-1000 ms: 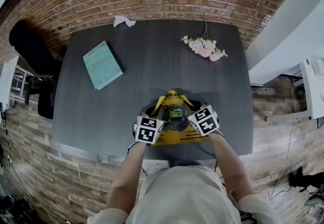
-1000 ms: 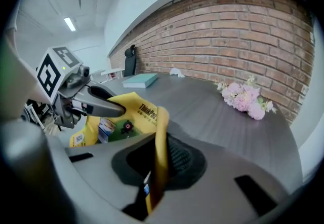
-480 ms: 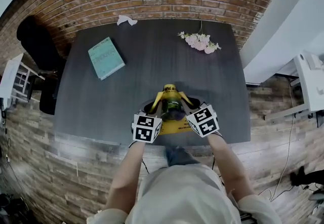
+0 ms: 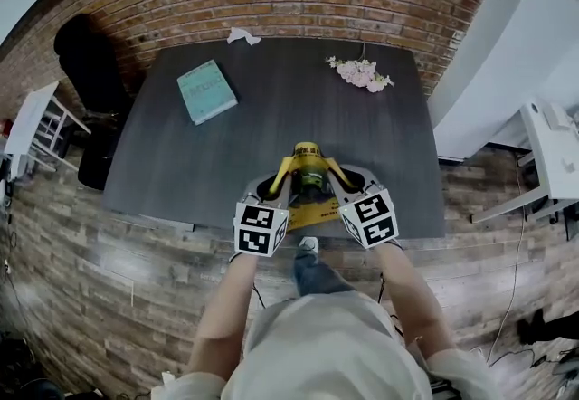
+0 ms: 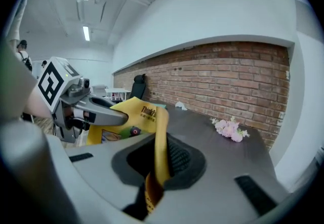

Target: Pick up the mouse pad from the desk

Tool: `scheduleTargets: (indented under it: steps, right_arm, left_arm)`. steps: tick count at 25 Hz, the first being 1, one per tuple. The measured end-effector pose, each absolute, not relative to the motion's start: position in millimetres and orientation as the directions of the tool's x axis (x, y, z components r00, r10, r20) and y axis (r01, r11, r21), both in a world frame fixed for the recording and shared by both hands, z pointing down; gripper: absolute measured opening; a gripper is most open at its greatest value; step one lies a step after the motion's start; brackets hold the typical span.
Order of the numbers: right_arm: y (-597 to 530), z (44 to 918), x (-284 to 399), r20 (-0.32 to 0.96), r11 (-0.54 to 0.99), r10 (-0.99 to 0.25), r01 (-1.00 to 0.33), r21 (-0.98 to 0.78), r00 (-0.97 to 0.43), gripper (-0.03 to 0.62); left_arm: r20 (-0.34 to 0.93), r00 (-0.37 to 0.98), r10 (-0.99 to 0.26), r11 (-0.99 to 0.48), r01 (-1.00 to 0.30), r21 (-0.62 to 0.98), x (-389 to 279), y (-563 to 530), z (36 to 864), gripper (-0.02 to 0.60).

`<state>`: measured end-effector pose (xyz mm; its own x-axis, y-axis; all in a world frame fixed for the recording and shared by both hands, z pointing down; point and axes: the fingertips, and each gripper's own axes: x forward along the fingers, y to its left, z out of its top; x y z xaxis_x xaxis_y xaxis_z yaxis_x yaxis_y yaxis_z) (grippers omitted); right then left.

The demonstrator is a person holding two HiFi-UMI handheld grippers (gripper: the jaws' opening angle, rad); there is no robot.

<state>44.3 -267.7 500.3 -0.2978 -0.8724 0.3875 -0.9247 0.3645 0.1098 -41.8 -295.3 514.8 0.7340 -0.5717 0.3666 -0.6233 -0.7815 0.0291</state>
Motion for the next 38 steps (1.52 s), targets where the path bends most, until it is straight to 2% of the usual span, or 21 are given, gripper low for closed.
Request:
scheduleTargets:
  steps: [7,20,38]
  right_arm:
    - [-205,470,26,0.335,0.374,-0.892,-0.911,0.173,-0.302,0.025]
    - [-89,446,3,0.281,0.374,-0.902,-0.918,0.135,-0.327,0.026]
    - [-26,421,-13,0.222,0.376,-0.911,-0.922,0.095,-0.349,0.025]
  left_arm:
    - [0.306,0.738,-0.602,-0.776,-0.631,-0.004,-62,-236,483,0.028]
    - [0.266,0.762,-0.590,-0.782,-0.621,0.044,-88,-130,462,0.028]
    - [0.220,0.778,-0.589,-0.782,-0.617,0.087,-117,-70,437,0.028]
